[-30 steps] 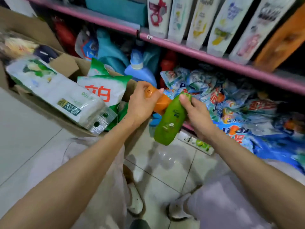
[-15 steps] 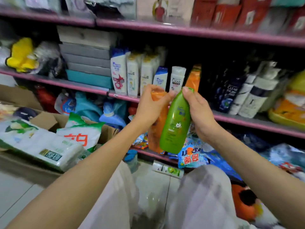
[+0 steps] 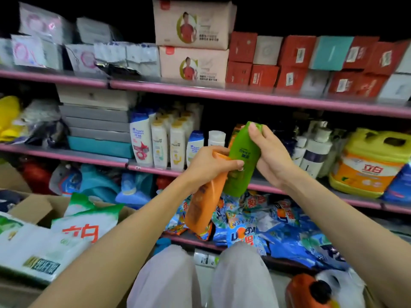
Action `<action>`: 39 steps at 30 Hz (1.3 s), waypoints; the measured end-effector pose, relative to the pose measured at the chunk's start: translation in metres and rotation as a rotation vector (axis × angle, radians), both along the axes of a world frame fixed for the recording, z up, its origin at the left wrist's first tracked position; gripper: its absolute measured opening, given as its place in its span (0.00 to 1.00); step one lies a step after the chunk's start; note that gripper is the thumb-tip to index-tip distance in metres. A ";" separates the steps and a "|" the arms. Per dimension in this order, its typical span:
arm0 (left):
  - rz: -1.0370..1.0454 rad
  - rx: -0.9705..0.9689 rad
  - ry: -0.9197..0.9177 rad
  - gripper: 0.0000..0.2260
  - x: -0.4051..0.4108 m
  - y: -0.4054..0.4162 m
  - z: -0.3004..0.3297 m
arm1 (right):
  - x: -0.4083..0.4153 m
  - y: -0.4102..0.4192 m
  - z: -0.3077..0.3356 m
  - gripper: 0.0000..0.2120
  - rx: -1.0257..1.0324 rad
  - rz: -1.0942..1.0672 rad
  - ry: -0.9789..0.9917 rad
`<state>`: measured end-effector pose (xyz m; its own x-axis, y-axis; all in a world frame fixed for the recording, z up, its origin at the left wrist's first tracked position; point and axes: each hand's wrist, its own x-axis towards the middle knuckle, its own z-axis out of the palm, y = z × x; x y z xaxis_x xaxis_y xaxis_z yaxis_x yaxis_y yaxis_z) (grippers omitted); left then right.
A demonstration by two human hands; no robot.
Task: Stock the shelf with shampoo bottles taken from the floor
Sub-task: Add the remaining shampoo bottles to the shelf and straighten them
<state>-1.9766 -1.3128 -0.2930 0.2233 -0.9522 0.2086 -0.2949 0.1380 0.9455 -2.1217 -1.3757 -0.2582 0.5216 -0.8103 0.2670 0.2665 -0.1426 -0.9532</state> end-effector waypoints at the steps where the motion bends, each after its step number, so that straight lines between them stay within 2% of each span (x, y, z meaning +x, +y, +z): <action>1: 0.005 -0.004 -0.003 0.14 0.000 -0.006 0.001 | 0.000 -0.007 0.000 0.11 -0.016 0.000 0.004; 4: 0.054 -0.001 -0.054 0.14 -0.002 -0.027 0.000 | -0.002 -0.032 0.000 0.09 -0.193 -0.110 0.137; 6: 0.167 -0.046 -0.084 0.12 -0.002 -0.041 -0.001 | -0.004 -0.053 -0.003 0.09 -0.336 -0.245 0.264; 9: 0.325 -0.139 -0.004 0.10 0.005 -0.056 0.000 | -0.007 -0.088 -0.019 0.09 -0.371 -0.441 0.343; 11: 0.306 -0.167 0.033 0.12 0.011 -0.063 -0.001 | -0.007 -0.108 -0.033 0.07 -0.372 -0.510 0.402; 14: 0.270 -0.193 0.048 0.12 0.019 -0.069 -0.005 | -0.005 -0.129 -0.055 0.07 -0.355 -0.567 0.498; 18: 0.281 -0.178 0.073 0.10 0.027 -0.077 -0.009 | -0.002 -0.148 -0.072 0.15 -0.280 -0.605 0.630; 24: 0.253 -0.145 0.150 0.10 0.024 -0.086 -0.001 | -0.002 -0.158 -0.057 0.23 -0.245 -0.577 0.875; 27: 0.238 -0.064 0.263 0.13 0.020 -0.090 0.005 | -0.002 -0.149 -0.041 0.28 -0.374 -0.566 1.083; 30: 0.177 -0.008 0.390 0.15 0.014 -0.091 0.008 | -0.002 -0.124 -0.028 0.25 -0.638 -0.560 0.982; 31: 0.162 -0.002 0.391 0.16 0.012 -0.092 0.009 | -0.002 -0.114 -0.023 0.23 -0.632 -0.464 0.898; 34: 0.120 -0.023 0.348 0.15 0.004 -0.096 0.009 | 0.004 -0.081 -0.011 0.25 -0.259 0.031 0.741; 35: 0.110 -0.034 0.355 0.15 0.002 -0.098 0.008 | 0.007 -0.077 -0.012 0.22 -0.196 0.114 0.719; 37: 0.097 -0.036 0.379 0.14 0.000 -0.100 0.009 | 0.011 -0.074 -0.016 0.16 -0.297 0.099 0.736; 39: 0.095 -0.045 0.385 0.13 0.002 -0.100 0.006 | 0.016 -0.074 -0.018 0.17 -0.317 0.043 0.681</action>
<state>-1.9744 -1.4127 -0.2869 0.3797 -0.9155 0.1333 0.0663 0.1707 0.9831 -2.1055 -1.4493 -0.2764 0.6839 -0.7238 0.0911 -0.3559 -0.4400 -0.8245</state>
